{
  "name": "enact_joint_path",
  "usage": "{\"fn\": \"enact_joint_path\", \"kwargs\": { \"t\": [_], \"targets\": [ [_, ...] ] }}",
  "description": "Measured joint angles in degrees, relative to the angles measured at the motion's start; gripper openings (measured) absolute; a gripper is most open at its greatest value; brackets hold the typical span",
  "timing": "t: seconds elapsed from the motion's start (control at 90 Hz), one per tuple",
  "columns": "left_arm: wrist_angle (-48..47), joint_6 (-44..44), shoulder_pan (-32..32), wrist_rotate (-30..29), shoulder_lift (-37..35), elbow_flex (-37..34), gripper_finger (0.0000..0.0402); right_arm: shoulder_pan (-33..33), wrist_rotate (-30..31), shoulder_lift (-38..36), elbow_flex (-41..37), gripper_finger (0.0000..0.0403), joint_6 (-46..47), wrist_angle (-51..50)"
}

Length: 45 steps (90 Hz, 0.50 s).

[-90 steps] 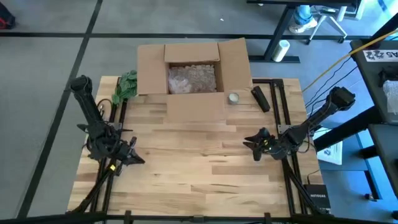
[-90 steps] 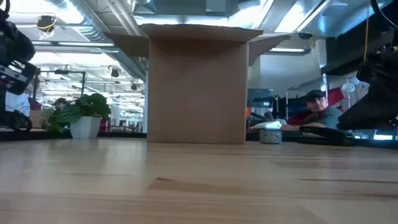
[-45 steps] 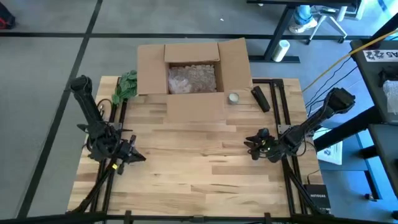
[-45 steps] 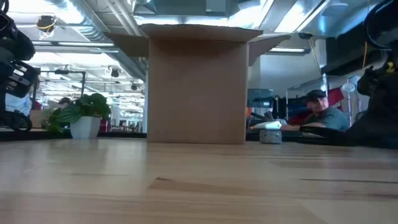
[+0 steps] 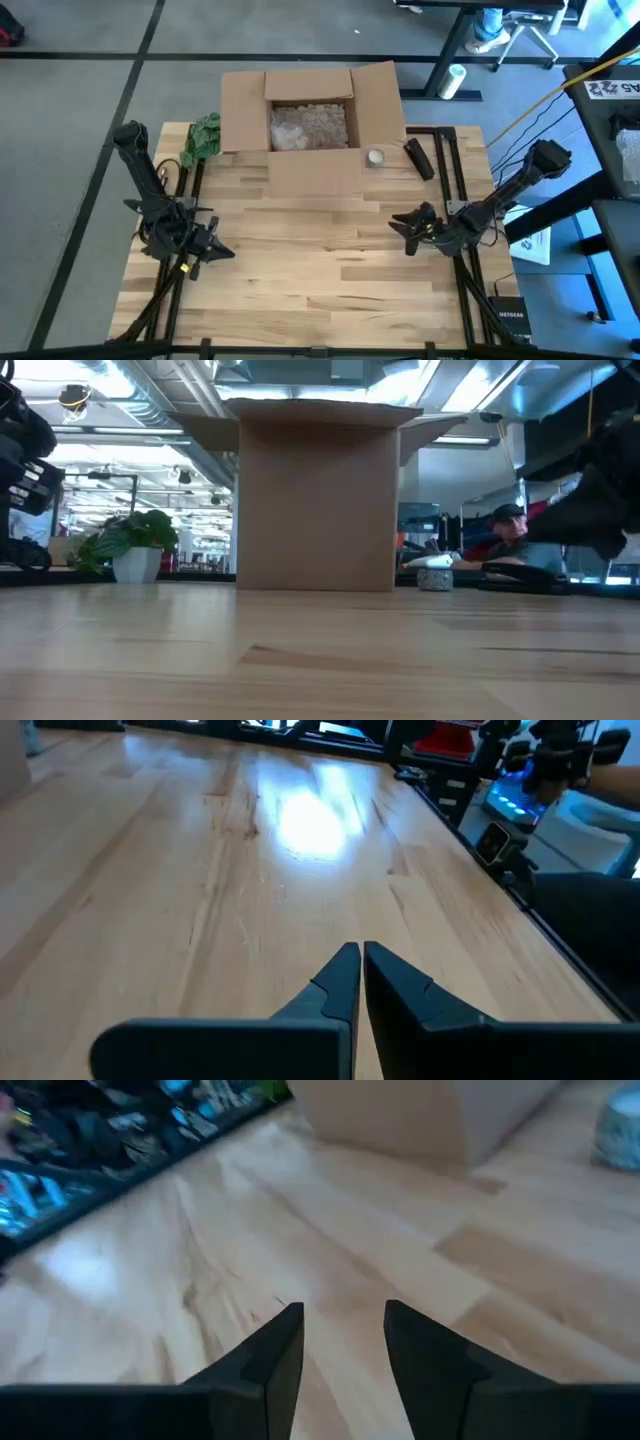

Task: Wrap mug
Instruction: Return to Home Position

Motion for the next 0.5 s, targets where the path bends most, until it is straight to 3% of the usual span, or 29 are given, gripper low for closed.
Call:
{"fn": "enact_joint_path", "kwargs": {
  "t": [0.367,0.5],
  "targets": [
    [-0.56,0.83,0.0,-4.59,0.0,0.0,0.0,0.0,-2.87,-36.71,0.0,0.0126,-30.16,-0.13],
    [-0.63,1.29,0.0,-4.9,0.0,0.0,0.0,0.0,-5.8,-44.49,0.05,0.0126,-35.32,-1.72]
  ]
}}
